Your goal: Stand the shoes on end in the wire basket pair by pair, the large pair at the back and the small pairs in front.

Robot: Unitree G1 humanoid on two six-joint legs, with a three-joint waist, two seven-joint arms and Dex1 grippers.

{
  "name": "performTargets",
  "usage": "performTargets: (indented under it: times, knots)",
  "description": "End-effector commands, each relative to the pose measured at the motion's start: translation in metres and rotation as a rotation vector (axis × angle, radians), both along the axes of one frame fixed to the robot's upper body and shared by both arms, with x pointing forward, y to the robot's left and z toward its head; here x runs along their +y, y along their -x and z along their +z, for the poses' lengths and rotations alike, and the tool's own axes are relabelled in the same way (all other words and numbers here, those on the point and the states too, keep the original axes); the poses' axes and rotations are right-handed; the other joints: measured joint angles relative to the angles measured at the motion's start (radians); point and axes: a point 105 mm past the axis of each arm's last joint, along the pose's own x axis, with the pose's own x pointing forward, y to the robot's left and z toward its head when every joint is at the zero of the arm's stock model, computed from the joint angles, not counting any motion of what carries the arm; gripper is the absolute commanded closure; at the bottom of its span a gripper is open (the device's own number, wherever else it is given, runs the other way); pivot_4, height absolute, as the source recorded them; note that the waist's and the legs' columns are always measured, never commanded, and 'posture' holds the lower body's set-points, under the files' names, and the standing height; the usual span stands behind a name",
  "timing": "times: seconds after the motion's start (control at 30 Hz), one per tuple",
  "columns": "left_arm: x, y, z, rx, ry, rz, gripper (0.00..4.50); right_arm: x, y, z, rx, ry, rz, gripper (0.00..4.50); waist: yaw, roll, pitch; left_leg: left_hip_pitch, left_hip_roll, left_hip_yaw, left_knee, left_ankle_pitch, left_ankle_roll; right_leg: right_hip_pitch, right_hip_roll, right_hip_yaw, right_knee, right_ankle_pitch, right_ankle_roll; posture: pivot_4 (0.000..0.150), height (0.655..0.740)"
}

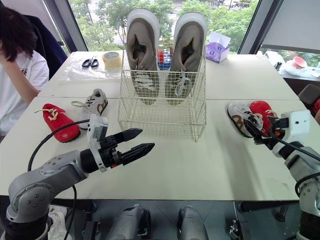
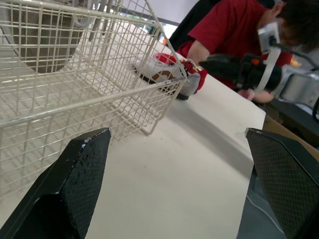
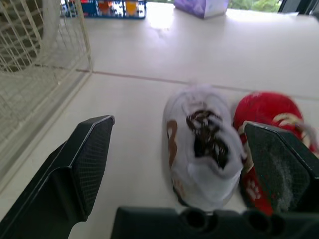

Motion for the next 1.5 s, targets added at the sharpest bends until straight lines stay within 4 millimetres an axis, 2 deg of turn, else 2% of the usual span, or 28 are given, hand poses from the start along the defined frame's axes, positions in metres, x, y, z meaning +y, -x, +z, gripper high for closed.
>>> performTargets:
  times: [0.03, 0.23, 0.43, 0.67, 0.8, 0.87, 1.07, 1.17, 1.33, 1.5]
  knots:
    - [-0.005, 0.007, 0.002, -0.038, -0.014, -0.025, 0.07, 0.0, -0.003, -0.006, -0.016, 0.022, 0.01, 0.0, 0.0, 0.001, 0.0, 0.0, 0.0, 0.0, 0.0, 0.0, 0.0, 0.0, 0.0, 0.0, 0.0, 0.0, 0.0, 0.15, 0.74]
    - [-0.002, 0.003, 0.001, -0.048, -0.019, 0.014, 0.07, -0.01, -0.011, -0.02, 0.003, 0.022, -0.001, 0.0, 0.0, 0.001, 0.0, 0.0, 0.0, 0.0, 0.0, 0.0, 0.0, 0.0, 0.0, 0.0, -0.001, 0.0, 0.0, 0.15, 0.74]
    - [-0.002, 0.002, 0.0, -0.055, -0.025, 0.029, 0.07, -0.014, -0.021, -0.027, 0.002, 0.018, 0.005, 0.0, -0.001, 0.001, 0.0, 0.0, 0.0, 0.0, 0.0, 0.0, 0.001, 0.001, 0.0, 0.0, -0.002, 0.0, 0.0, 0.15, 0.74]
    - [0.001, -0.004, -0.004, -0.06, -0.038, 0.08, 0.07, 0.012, -0.018, -0.022, 0.006, -0.02, 0.128, 0.0, 0.0, 0.001, -0.001, 0.0, 0.0, 0.0, 0.0, 0.0, 0.001, 0.001, 0.0, 0.0, -0.002, 0.0, 0.0, 0.15, 0.74]
    - [-0.002, -0.006, -0.007, -0.06, -0.038, 0.09, 0.07, 0.031, -0.014, -0.015, 0.005, -0.055, 0.18, 0.0, 0.0, 0.002, 0.0, 0.0, 0.0, 0.0, 0.0, -0.001, 0.001, 0.001, 0.0, 0.0, -0.003, 0.0, 0.0, 0.15, 0.74]
    - [-0.003, -0.007, -0.008, -0.06, -0.036, 0.09, 0.07, 0.033, -0.013, -0.008, -0.011, -0.059, 0.173, 0.0, 0.001, 0.002, 0.0, -0.001, 0.0, 0.0, 0.0, -0.001, 0.001, 0.0, 0.0, 0.0, -0.003, 0.0, 0.0, 0.15, 0.74]
    - [-0.005, -0.011, -0.012, -0.054, -0.03, 0.083, 0.07, 0.022, -0.005, 0.024, -0.087, -0.094, 0.114, 0.0, 0.002, 0.002, 0.0, -0.002, 0.0, 0.0, 0.0, -0.001, 0.001, 0.0, 0.0, 0.0, -0.004, 0.0, 0.0, 0.15, 0.74]
    - [-0.008, -0.01, -0.015, -0.046, -0.023, 0.072, 0.07, 0.009, 0.003, 0.036, -0.104, -0.001, 0.078, 0.0, 0.002, 0.002, 0.0, -0.003, 0.0, 0.0, 0.0, -0.001, 0.001, -0.001, 0.0, 0.0, -0.004, 0.0, 0.0, 0.15, 0.74]
    - [-0.014, -0.002, -0.021, -0.026, -0.034, 0.031, 0.07, -0.021, 0.007, 0.028, -0.062, 0.188, 0.015, 0.0, 0.001, 0.003, 0.0, -0.004, 0.0, 0.0, 0.0, -0.001, 0.002, -0.001, 0.0, 0.0, -0.005, 0.0, 0.0, 0.15, 0.74]
    - [-0.013, 0.001, -0.021, -0.02, -0.039, 0.031, 0.07, -0.037, 0.001, 0.019, -0.034, 0.232, 0.014, 0.0, 0.0, 0.003, 0.0, -0.004, 0.0, 0.0, 0.0, -0.001, 0.002, -0.002, 0.0, 0.0, -0.005, 0.0, 0.0, 0.15, 0.74]
